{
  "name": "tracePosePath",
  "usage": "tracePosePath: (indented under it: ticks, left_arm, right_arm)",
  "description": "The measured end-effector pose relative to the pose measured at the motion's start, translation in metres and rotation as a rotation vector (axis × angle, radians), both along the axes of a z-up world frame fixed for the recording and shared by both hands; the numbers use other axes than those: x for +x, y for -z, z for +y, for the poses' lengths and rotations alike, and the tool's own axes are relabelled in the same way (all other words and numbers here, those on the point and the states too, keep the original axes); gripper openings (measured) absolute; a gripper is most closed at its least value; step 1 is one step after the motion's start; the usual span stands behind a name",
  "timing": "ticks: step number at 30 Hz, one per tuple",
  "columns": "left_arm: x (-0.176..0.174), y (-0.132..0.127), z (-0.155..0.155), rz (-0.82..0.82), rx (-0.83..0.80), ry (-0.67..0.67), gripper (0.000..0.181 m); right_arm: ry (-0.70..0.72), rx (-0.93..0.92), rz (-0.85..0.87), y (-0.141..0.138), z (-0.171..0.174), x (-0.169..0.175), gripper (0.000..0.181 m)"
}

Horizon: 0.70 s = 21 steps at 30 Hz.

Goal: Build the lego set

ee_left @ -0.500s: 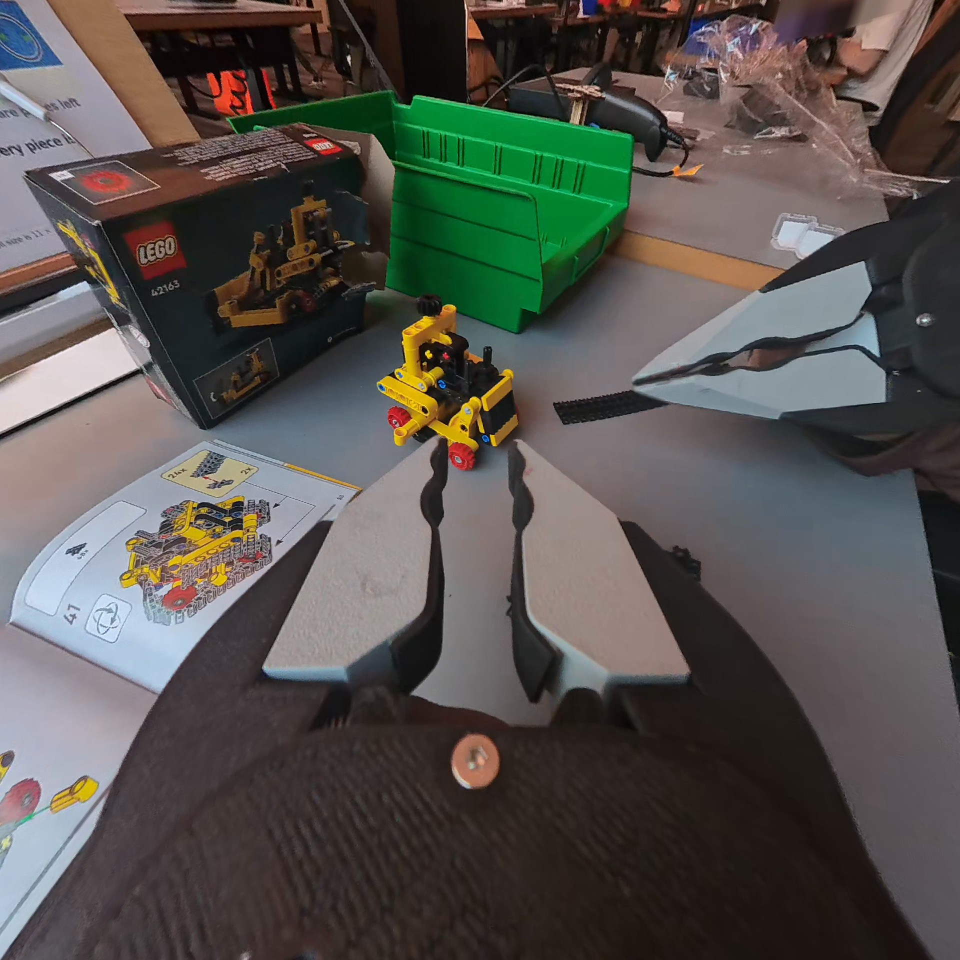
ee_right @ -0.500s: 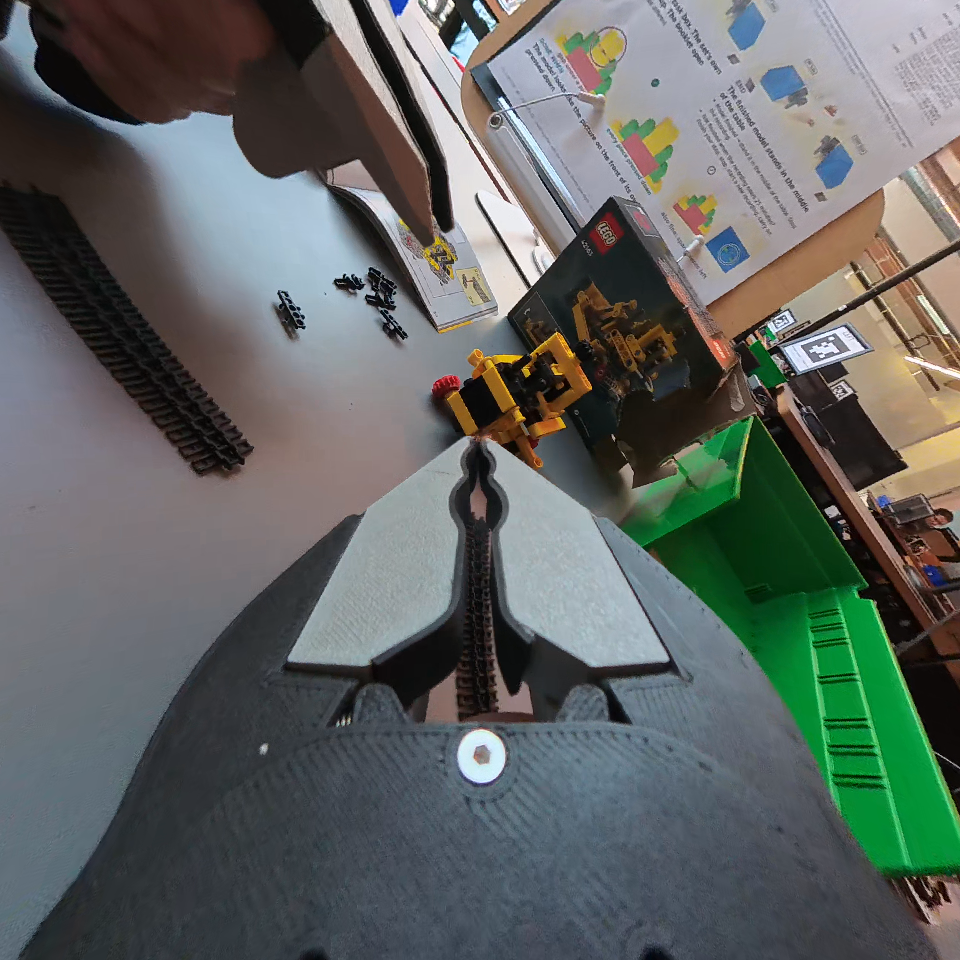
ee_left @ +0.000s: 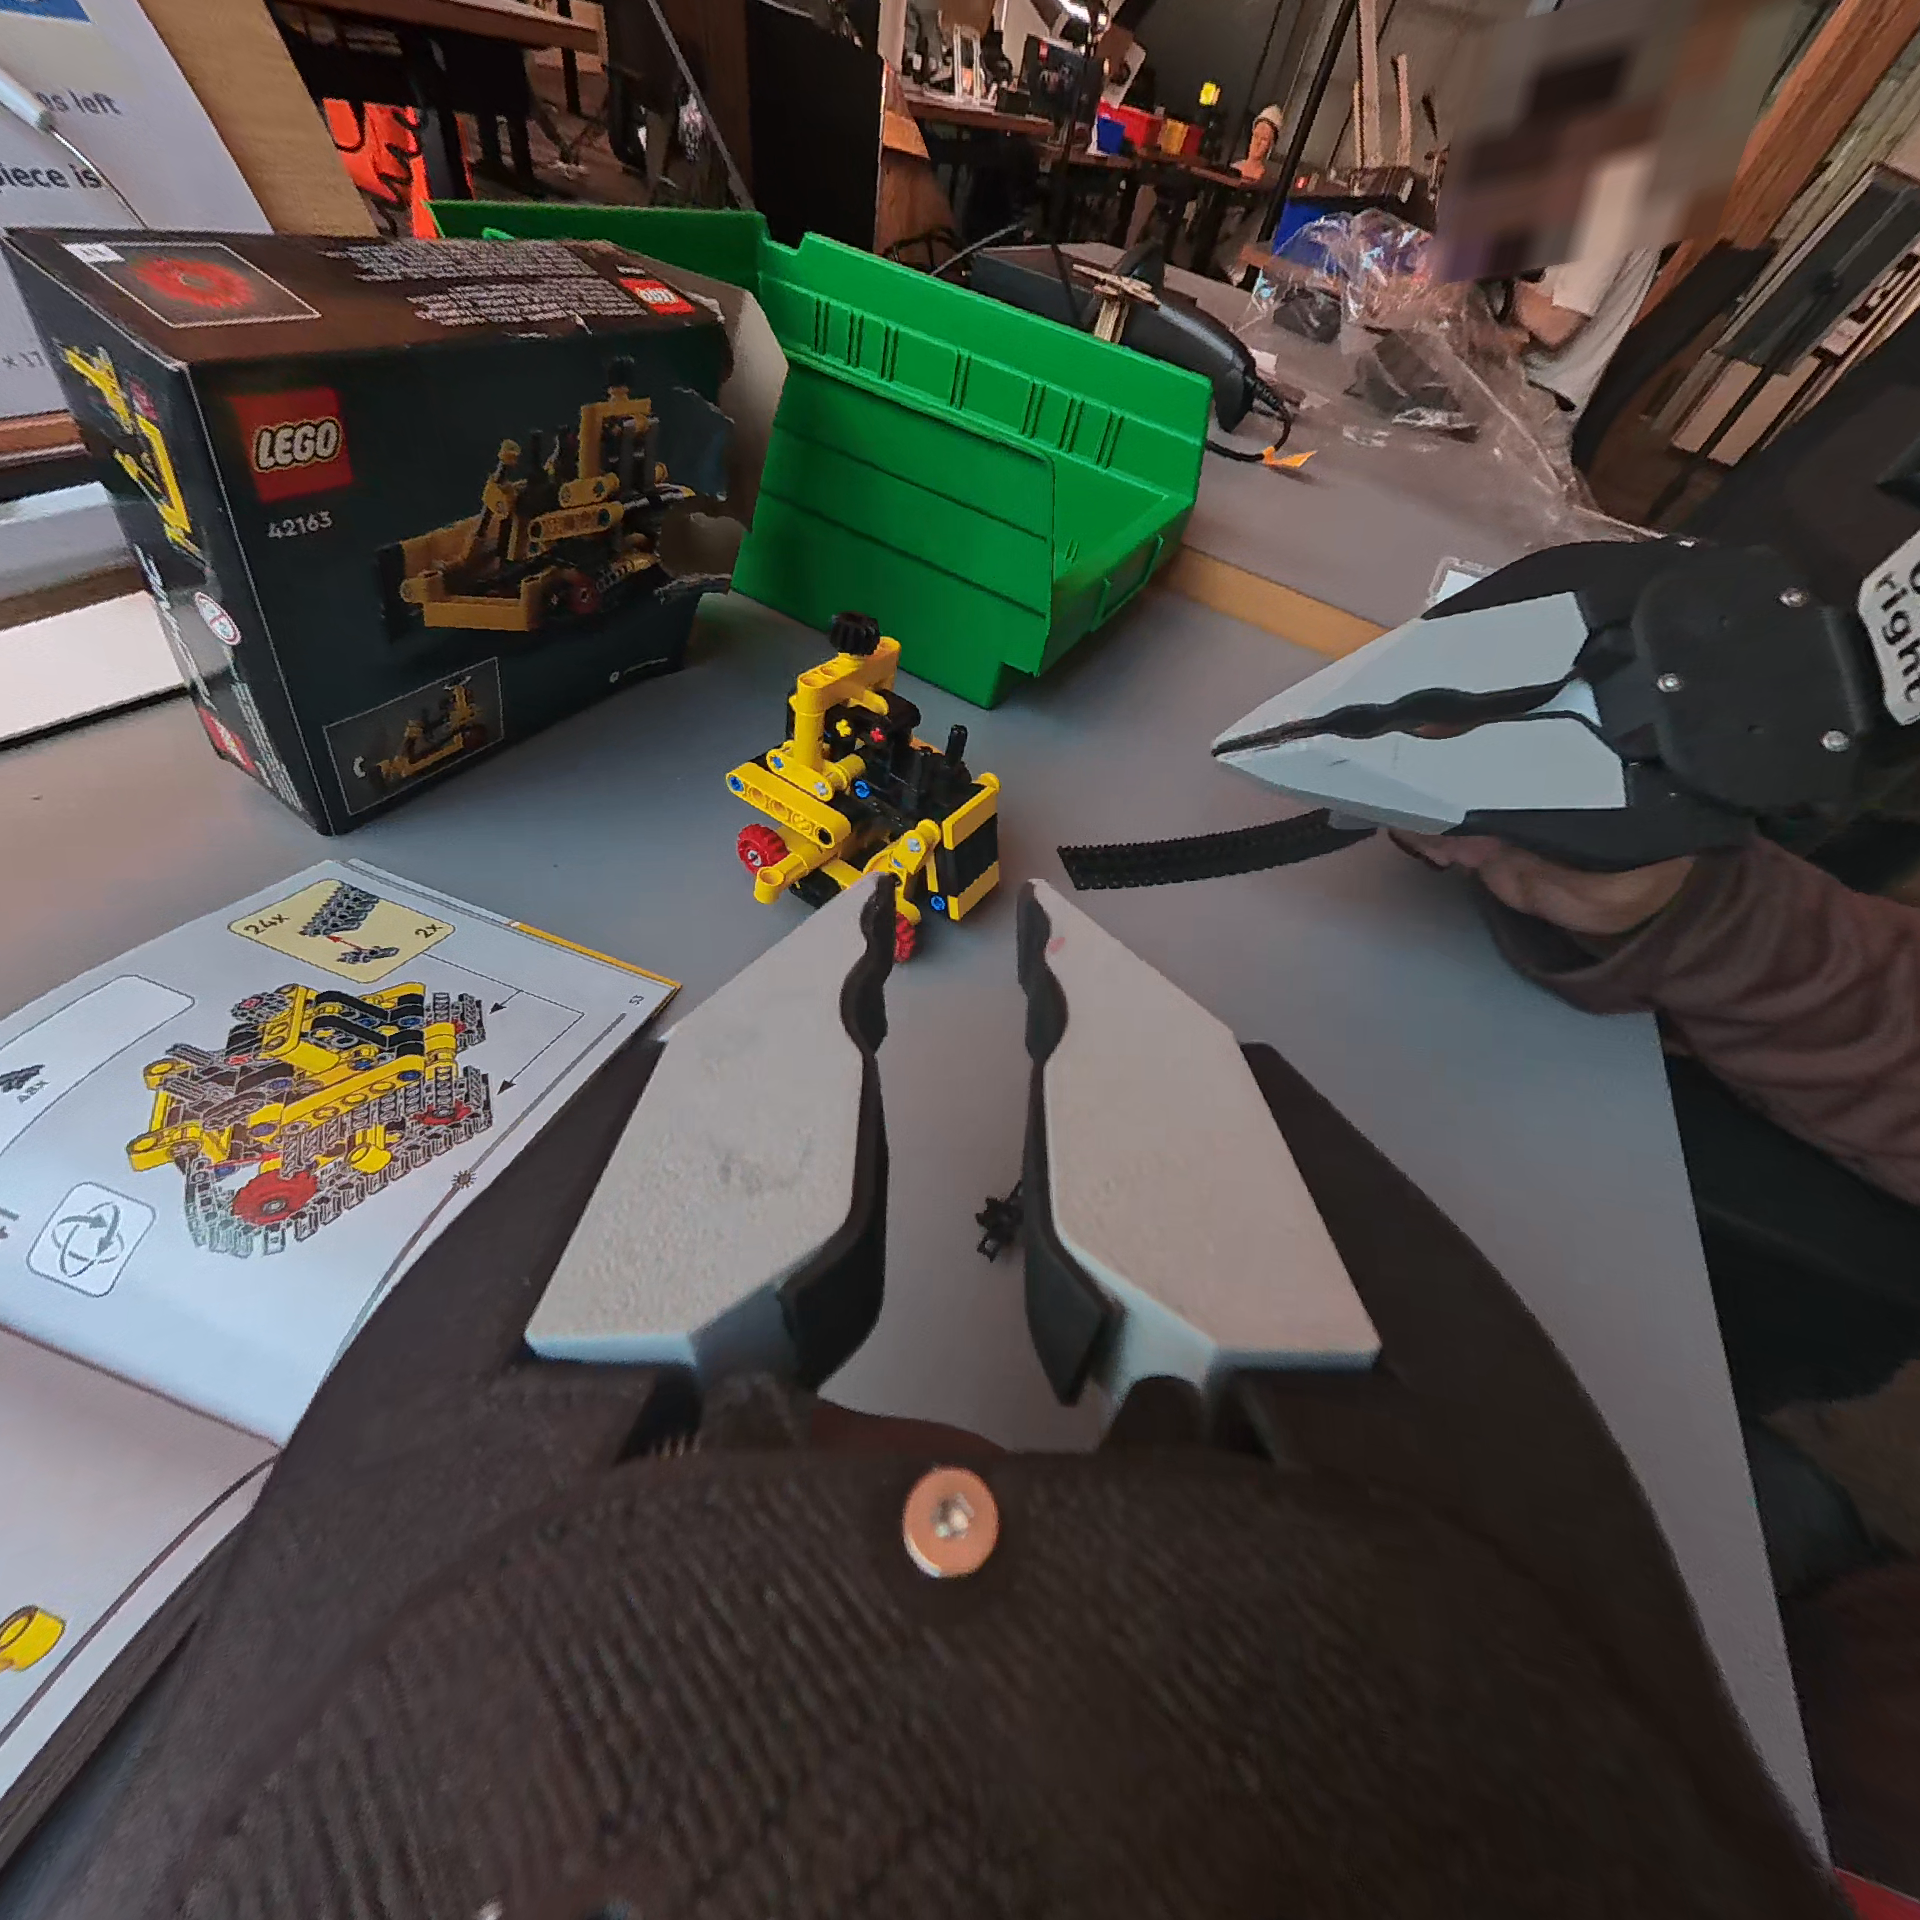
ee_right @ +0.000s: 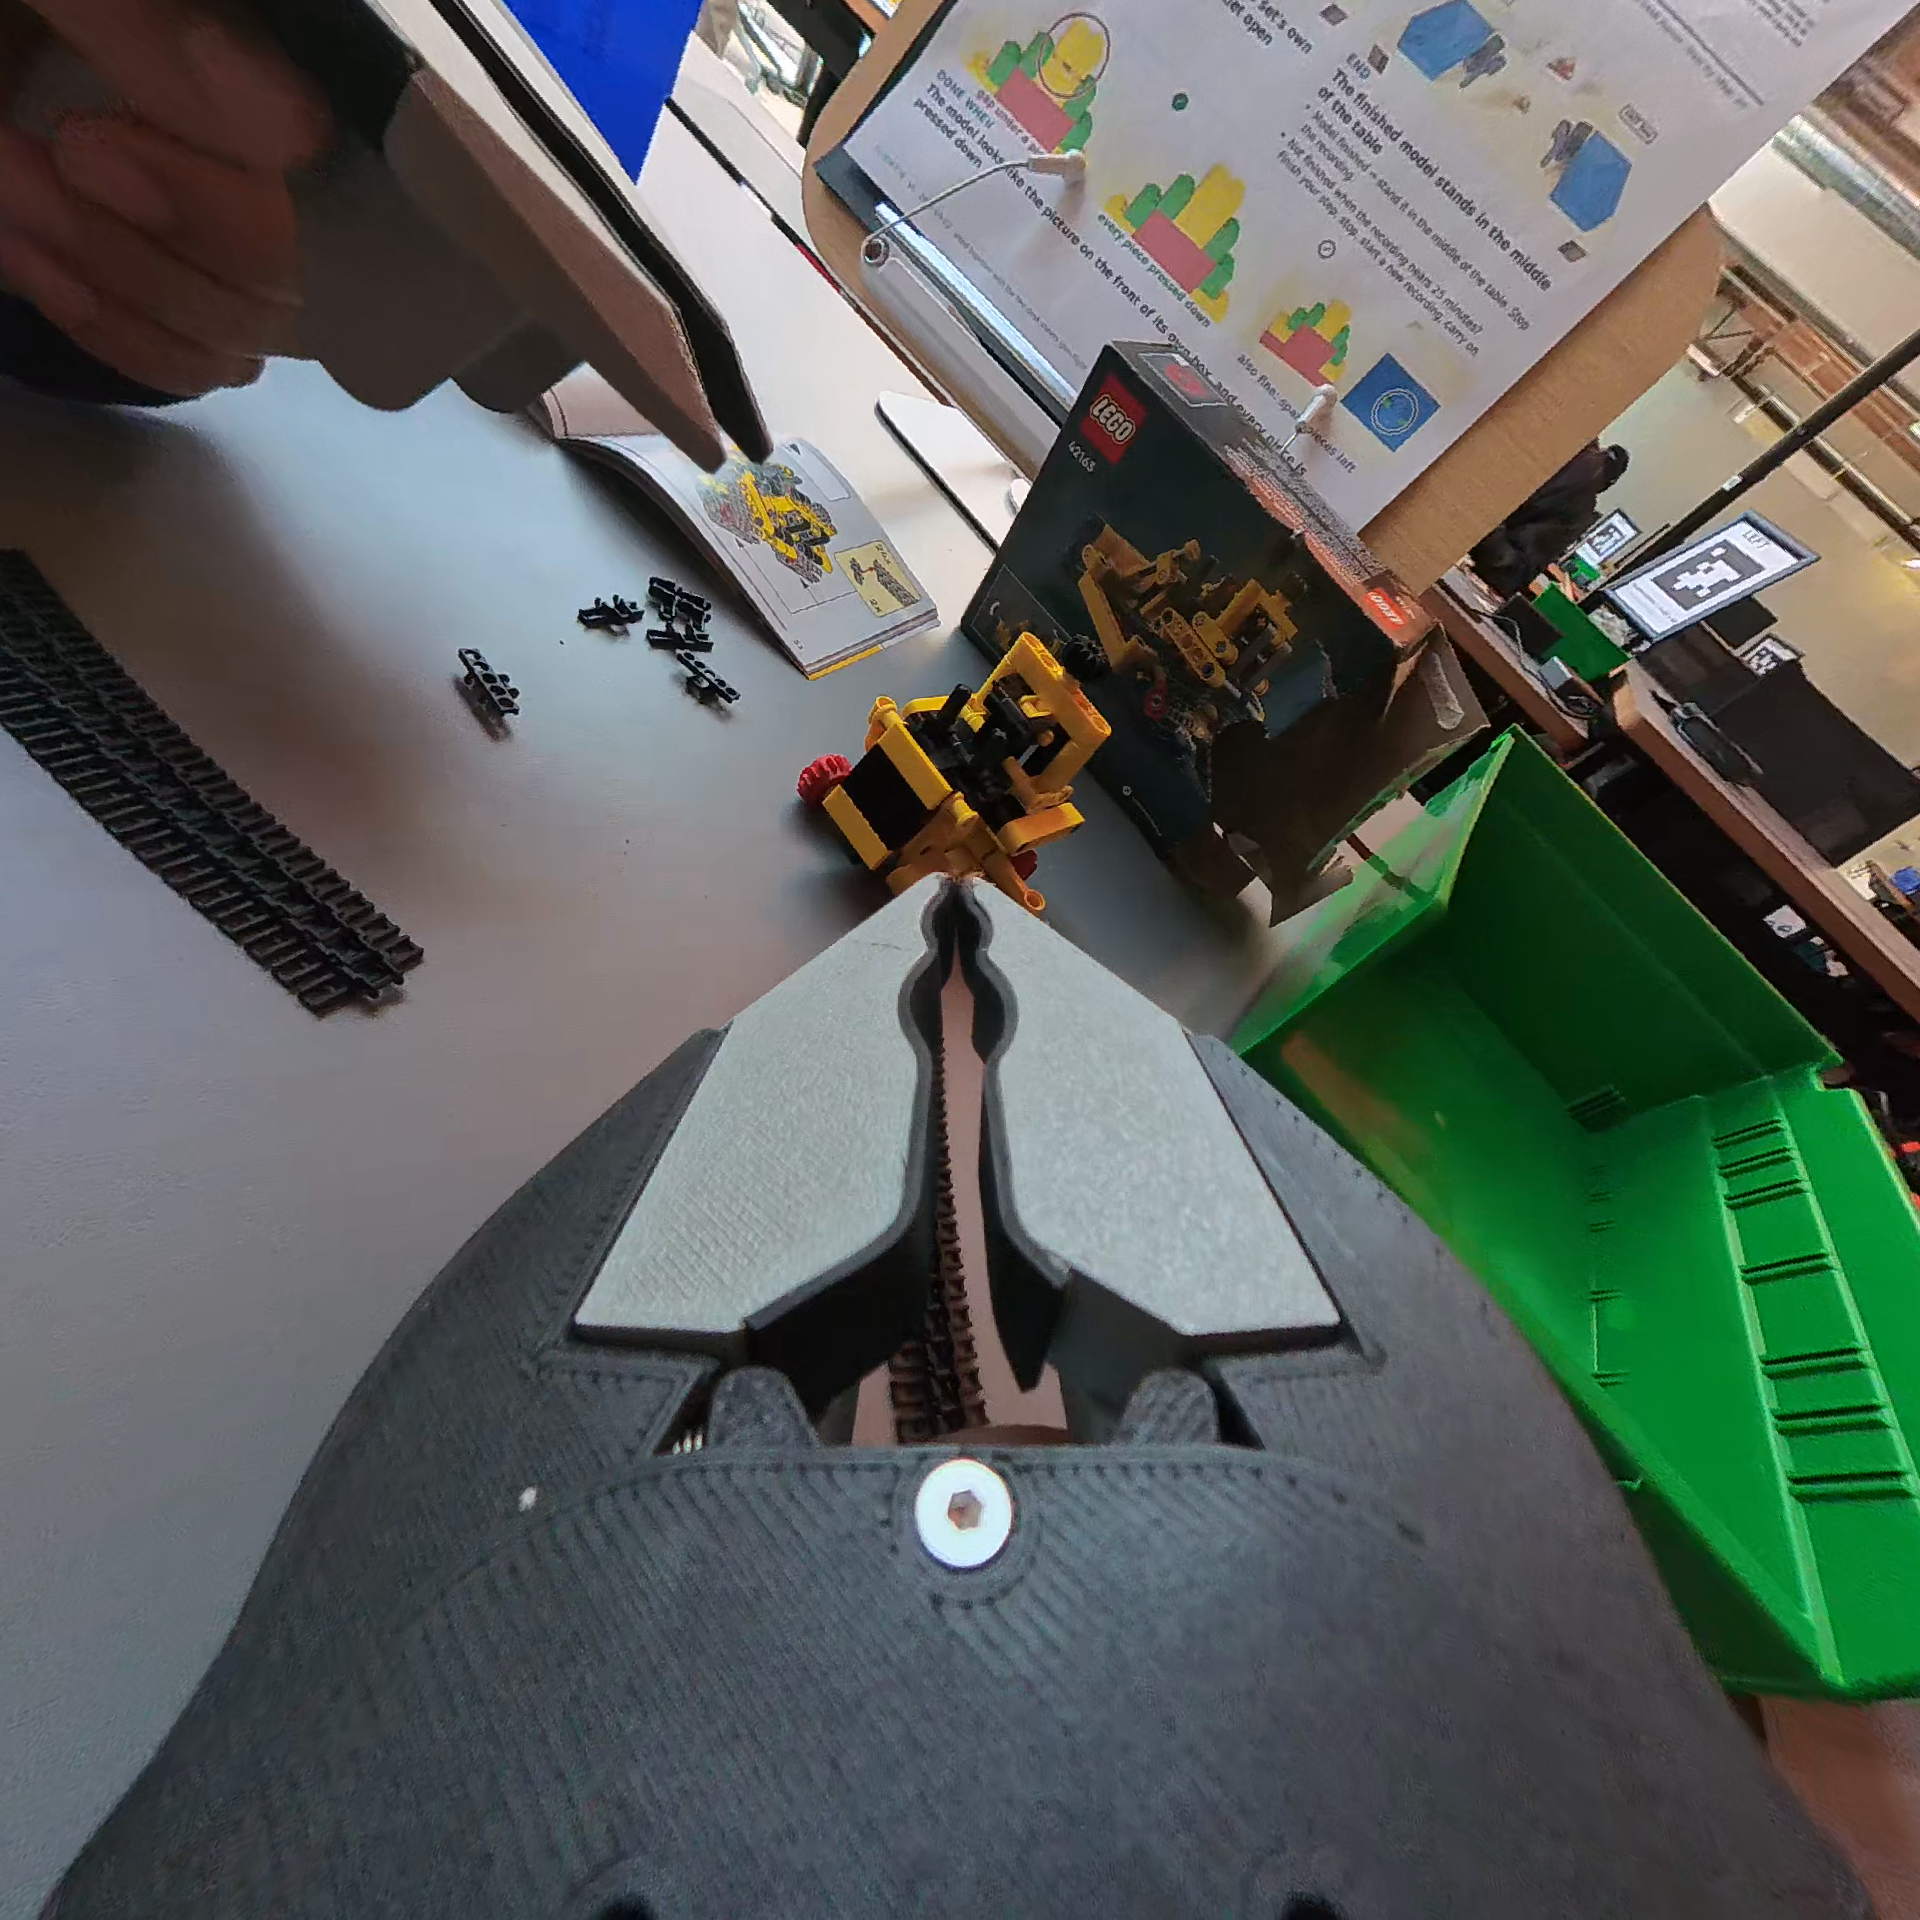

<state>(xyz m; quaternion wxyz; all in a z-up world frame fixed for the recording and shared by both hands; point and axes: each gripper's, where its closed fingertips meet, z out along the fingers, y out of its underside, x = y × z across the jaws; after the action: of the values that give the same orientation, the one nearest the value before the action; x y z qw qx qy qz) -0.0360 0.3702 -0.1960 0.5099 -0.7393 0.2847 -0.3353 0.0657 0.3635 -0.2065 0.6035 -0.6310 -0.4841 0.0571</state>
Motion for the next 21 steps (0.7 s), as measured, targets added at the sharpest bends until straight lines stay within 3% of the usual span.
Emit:
tracePosePath:
  ticks: [15,19,21]
  left_arm:
    - [-0.005,-0.004,0.005,0.001,0.036,-0.054,0.019]
    - [-0.009,-0.005,0.005,0.030,0.073,-0.054,0.005]
    - [-0.013,-0.004,0.006,0.068,0.087,-0.061,0.006]
  right_arm:
    - [-0.002,0.004,-0.015,0.001,-0.003,0.001,0.000]
    - [-0.010,0.011,-0.034,0.003,-0.005,-0.003,0.000]
    - [-0.023,0.012,-0.040,0.003,-0.008,-0.006,0.000]
